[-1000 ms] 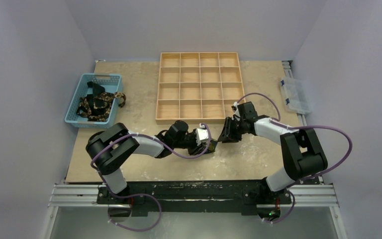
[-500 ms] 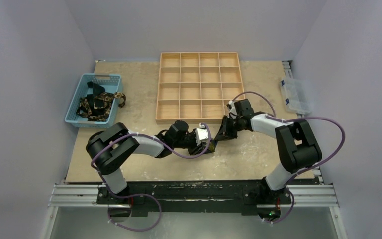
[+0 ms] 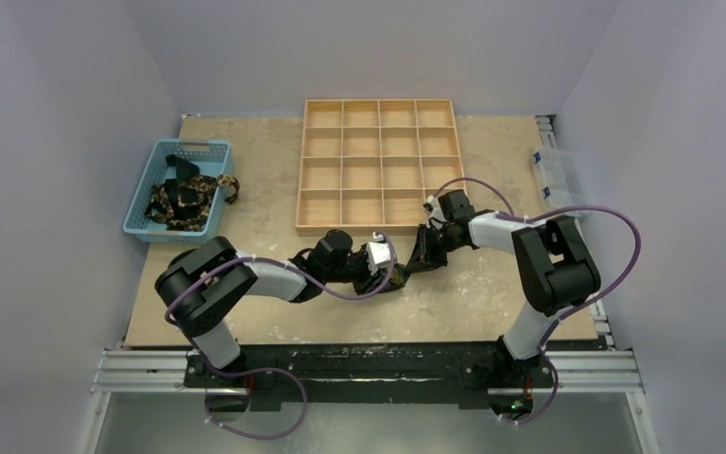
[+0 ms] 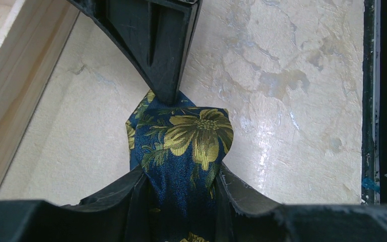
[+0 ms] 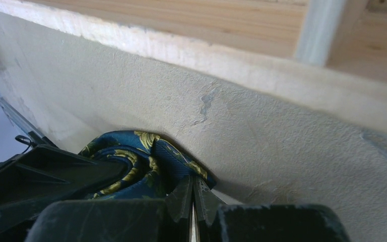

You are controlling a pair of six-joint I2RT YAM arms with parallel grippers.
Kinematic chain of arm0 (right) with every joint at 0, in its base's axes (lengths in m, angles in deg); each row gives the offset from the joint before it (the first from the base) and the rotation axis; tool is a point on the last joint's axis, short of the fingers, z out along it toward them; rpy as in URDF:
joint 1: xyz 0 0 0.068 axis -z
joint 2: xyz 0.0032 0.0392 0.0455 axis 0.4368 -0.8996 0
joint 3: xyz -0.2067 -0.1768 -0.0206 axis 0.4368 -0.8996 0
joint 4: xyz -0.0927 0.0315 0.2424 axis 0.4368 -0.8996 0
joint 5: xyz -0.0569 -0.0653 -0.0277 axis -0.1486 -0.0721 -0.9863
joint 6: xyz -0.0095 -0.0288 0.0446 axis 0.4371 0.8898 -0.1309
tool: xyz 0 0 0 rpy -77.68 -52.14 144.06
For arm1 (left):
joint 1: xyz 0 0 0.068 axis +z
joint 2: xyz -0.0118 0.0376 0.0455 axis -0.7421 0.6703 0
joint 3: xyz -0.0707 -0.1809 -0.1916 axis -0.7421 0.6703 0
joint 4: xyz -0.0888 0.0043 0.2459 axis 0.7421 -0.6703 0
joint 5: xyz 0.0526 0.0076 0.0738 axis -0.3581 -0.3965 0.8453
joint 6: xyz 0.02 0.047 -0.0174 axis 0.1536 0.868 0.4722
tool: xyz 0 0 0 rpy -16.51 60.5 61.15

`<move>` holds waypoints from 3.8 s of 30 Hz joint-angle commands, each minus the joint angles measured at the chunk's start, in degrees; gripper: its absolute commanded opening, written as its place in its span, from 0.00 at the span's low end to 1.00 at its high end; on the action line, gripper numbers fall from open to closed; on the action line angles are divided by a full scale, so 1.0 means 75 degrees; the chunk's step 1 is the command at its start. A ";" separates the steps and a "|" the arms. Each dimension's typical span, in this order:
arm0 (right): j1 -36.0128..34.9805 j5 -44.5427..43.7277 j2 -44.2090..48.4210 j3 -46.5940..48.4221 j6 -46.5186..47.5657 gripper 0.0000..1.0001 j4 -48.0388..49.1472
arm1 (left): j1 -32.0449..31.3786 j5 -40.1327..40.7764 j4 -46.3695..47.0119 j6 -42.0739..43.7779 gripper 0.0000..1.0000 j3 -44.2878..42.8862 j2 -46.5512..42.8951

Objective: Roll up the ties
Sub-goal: Roll the tie at the center of the board, then pick up the tie at the center of the board.

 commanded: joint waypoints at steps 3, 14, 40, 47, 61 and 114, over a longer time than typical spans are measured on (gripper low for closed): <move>-0.0041 -0.1181 -0.0335 -0.0167 0.0435 0.00 -0.0373 | 0.0105 0.0664 -0.0405 -0.0434 0.00 0.0135 -0.0489; -0.0041 -0.0842 -0.0076 -0.0101 0.0350 0.00 -0.0383 | 0.0023 0.1027 -0.2003 0.0479 0.00 -0.0385 0.0313; 0.0504 0.1729 0.0969 -0.1208 -0.0423 0.98 0.1983 | -0.0012 0.0682 -0.2160 0.0349 0.00 -0.0416 0.0691; 0.0498 0.0477 0.0894 -0.0973 0.0190 0.98 0.1305 | -0.0020 0.0674 -0.2145 0.0344 0.00 -0.0429 0.0677; 0.0475 0.1810 -0.0045 -0.1180 -0.0106 0.98 0.2063 | -0.0021 0.0635 -0.2157 0.0360 0.00 -0.0444 0.0714; 0.0113 0.1520 0.1342 -0.0936 -0.0493 0.00 0.2096 | 0.0179 0.0837 -0.1476 -0.0212 0.66 -0.0180 -0.1033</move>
